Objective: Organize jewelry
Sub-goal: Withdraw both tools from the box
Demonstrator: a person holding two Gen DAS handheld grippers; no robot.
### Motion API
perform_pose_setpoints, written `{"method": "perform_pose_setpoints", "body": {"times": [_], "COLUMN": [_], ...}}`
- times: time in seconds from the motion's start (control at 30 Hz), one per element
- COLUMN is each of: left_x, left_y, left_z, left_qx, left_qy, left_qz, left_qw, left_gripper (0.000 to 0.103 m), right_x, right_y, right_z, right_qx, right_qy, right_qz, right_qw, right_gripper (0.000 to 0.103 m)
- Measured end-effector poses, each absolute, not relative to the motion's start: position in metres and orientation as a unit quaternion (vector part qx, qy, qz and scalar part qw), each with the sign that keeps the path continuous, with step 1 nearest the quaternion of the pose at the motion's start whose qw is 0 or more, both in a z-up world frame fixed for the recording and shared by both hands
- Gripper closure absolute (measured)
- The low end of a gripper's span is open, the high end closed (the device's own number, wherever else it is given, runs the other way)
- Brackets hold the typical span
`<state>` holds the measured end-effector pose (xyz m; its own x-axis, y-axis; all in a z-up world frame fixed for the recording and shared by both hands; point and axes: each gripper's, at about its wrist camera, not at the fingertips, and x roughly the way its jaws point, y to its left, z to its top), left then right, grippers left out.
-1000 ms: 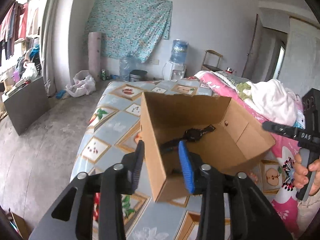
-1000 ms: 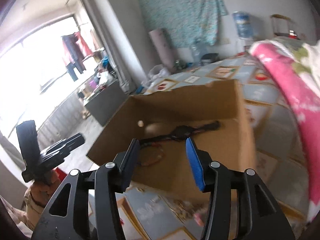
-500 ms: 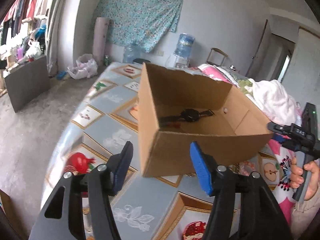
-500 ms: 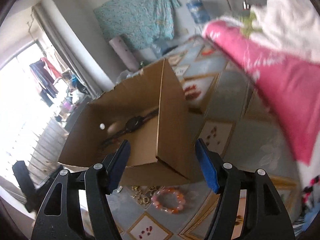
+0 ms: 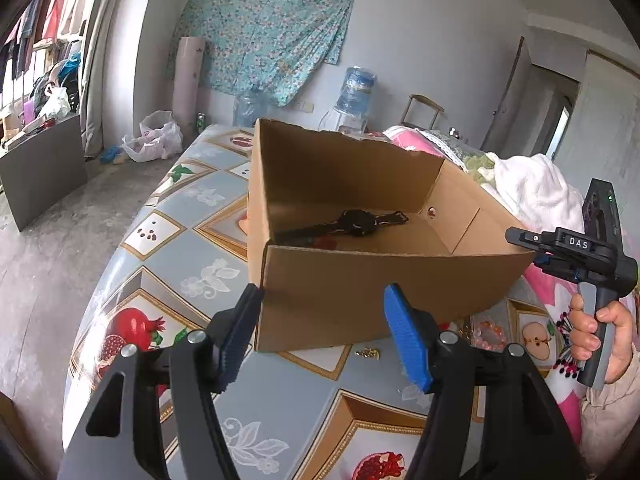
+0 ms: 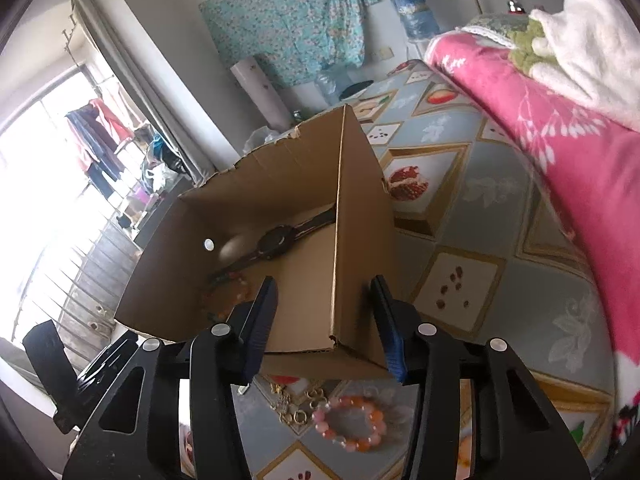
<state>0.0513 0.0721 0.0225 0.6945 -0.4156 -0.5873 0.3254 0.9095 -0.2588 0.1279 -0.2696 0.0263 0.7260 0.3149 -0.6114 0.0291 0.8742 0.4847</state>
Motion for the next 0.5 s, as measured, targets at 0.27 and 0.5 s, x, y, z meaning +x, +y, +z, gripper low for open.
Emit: {"method": "perform_pose_setpoints", "body": {"times": [0.27, 0.5], "left_x": [0.043, 0.016], "left_y": [0.083, 0.079], "left_z": [0.028, 0.016], "left_qx": [-0.065, -0.025], "left_qy": [0.312, 0.343], "left_qz": [-0.215, -0.249], "left_qw": [0.923, 0.905], "left_gripper": [0.04, 0.026], "right_x": [0.122, 0.066], "right_y": [-0.267, -0.251], "right_z": [0.042, 0.065], "right_qx": [0.219, 0.143], "right_qy": [0.337, 0.316], "right_qz": [0.066, 0.039], "right_qw": [0.913, 0.937], "right_gripper": [0.054, 0.03]}}
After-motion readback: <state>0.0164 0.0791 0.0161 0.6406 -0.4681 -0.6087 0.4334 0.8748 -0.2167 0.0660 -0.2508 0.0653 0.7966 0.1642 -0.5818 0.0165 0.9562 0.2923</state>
